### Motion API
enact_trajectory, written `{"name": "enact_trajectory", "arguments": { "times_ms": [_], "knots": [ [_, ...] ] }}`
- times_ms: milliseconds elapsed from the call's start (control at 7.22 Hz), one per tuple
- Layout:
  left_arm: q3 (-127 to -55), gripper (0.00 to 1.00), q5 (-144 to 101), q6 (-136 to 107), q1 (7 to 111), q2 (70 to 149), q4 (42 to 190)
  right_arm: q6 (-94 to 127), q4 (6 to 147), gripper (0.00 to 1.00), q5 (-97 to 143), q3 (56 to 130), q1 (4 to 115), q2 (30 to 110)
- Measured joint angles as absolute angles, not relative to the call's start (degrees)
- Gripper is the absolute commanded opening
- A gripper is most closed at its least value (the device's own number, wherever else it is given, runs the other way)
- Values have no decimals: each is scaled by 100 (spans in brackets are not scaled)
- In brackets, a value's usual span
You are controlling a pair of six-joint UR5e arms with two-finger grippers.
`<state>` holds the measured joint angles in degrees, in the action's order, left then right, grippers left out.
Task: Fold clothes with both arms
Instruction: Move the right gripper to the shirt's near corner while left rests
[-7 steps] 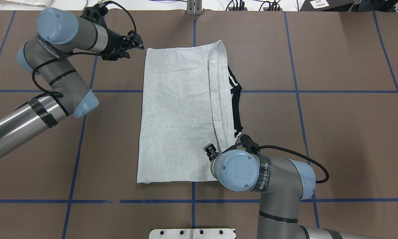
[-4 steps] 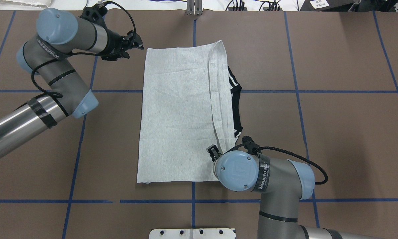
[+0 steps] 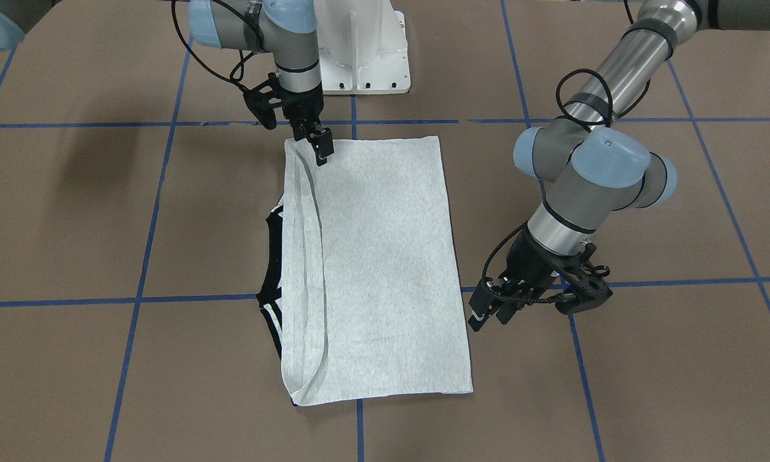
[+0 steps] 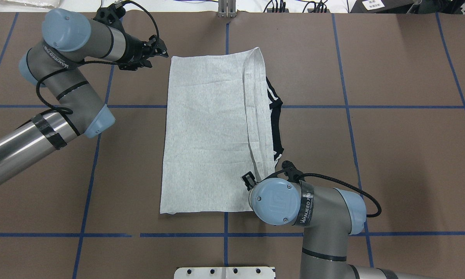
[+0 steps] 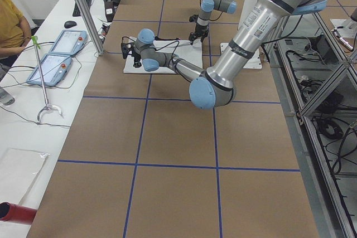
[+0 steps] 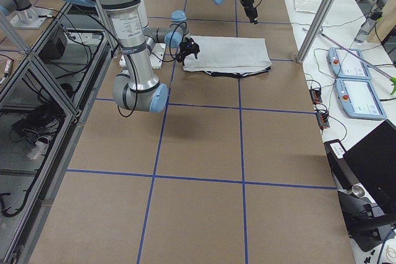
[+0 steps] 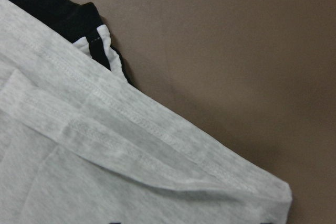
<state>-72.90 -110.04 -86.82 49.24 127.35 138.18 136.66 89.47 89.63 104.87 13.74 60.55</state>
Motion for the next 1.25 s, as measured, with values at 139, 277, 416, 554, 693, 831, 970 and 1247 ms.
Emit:
{"name": "enact_trajectory", "arguments": {
  "times_ms": [139, 277, 416, 554, 693, 831, 970, 1247],
  "knots": [
    [-7293, 68, -11004, -8688, 4923, 12735, 13817, 13667, 8947, 90, 8964, 10458, 1365, 6048],
    [-7294, 68, -11004, -8693, 4922, 12735, 13817, 13667, 8944, 72, 8961, 10425, 1359, 6036],
    [-7301, 68, -11004, -8700, 4922, 12735, 13817, 13673, 8936, 20, 8954, 10398, 1356, 6018],
    [-7316, 68, -11002, -8706, 4923, 12735, 13814, 13706, 8932, 0, 8951, 10389, 1354, 6004],
    [-7335, 68, -10998, -8708, 4924, 12733, 13811, 13747, 8926, 0, 8958, 10390, 1354, 5998],
    [-7345, 68, -10998, -8709, 4924, 12730, 13809, 13764, 8912, 0, 8971, 10396, 1354, 5996],
    [-7358, 68, -11001, -8710, 4924, 12728, 13808, 13769, 8897, 0, 8987, 10414, 1354, 5995],
    [-7385, 68, -11003, -8718, 4923, 12728, 13802, 13772, 8885, 0, 9005, 10463, 1363, 5997]
  ]
}}
